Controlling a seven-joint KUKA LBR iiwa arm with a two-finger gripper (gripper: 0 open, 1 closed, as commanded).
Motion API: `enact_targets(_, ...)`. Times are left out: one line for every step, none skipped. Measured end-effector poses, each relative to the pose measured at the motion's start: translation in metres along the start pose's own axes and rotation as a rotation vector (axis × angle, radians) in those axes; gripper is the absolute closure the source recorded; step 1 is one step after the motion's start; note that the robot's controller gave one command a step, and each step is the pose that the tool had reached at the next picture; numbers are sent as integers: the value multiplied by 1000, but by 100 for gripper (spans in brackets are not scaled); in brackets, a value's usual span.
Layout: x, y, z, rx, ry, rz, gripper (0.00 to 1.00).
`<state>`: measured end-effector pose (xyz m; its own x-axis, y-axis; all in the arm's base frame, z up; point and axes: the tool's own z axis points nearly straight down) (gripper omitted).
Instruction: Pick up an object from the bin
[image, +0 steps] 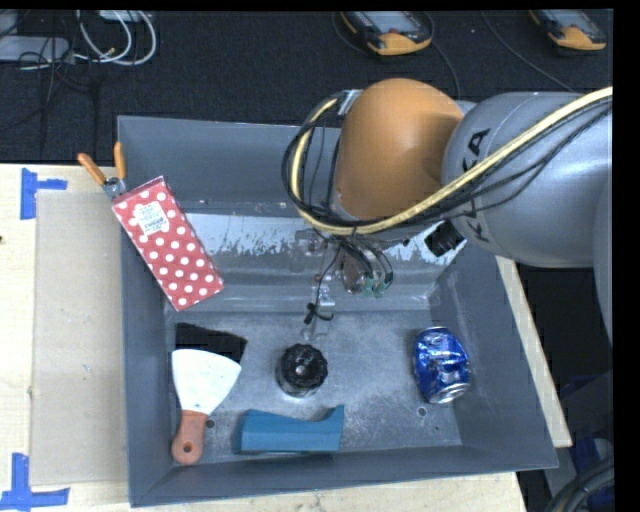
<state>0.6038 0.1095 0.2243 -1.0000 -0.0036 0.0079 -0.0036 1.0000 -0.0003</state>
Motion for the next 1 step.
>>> enact_targets(-1, -1, -5, -1, -7, 2, 0)
